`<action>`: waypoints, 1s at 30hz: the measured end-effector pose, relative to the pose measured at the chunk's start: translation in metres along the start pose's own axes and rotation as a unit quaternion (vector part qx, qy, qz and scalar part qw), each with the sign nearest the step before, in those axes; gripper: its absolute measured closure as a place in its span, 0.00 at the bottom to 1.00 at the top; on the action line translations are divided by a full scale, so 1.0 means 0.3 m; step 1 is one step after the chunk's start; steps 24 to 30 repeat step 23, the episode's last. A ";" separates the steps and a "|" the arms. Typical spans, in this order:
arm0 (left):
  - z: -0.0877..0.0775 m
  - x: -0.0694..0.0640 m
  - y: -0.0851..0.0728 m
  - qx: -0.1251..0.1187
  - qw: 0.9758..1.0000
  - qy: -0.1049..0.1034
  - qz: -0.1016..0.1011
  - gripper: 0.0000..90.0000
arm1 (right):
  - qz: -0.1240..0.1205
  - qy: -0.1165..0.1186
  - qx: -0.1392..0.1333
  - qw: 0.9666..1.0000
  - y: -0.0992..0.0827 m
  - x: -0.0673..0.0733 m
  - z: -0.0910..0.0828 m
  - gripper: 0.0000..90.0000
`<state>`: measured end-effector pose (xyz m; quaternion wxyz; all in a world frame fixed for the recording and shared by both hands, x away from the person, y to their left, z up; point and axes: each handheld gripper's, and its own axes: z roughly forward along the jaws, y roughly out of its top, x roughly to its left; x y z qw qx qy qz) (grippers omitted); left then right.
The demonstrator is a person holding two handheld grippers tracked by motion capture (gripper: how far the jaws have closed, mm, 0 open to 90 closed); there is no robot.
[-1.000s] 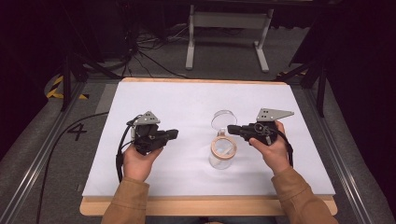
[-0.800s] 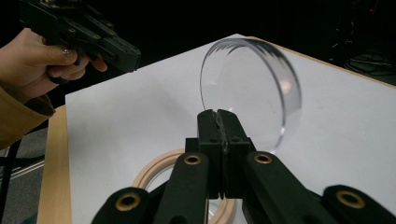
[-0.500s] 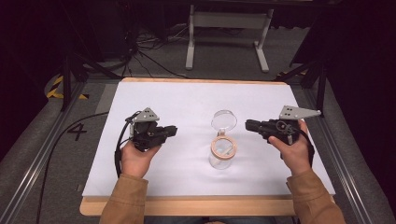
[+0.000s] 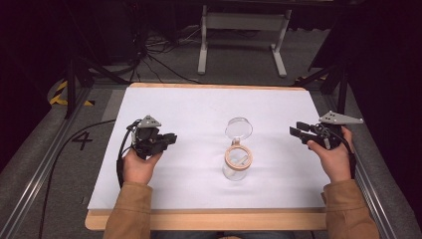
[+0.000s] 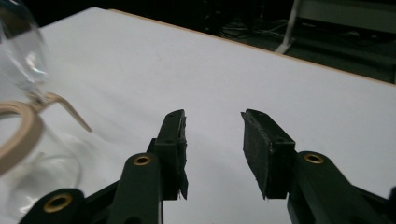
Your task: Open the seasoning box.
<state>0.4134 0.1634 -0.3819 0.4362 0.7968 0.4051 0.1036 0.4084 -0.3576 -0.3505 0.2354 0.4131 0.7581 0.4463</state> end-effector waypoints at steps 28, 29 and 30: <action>0.102 0.038 -0.059 0.034 0.999 0.024 0.024 0.88 | 0.031 -0.001 0.120 0.992 -0.184 -0.077 0.151 0.65; 0.102 0.038 -0.059 0.034 0.999 0.024 0.024 0.88 | 0.031 -0.001 0.120 0.992 -0.184 -0.077 0.151 0.65; 0.102 0.038 -0.059 0.034 0.999 0.024 0.024 0.88 | 0.031 -0.001 0.120 0.992 -0.184 -0.077 0.151 0.65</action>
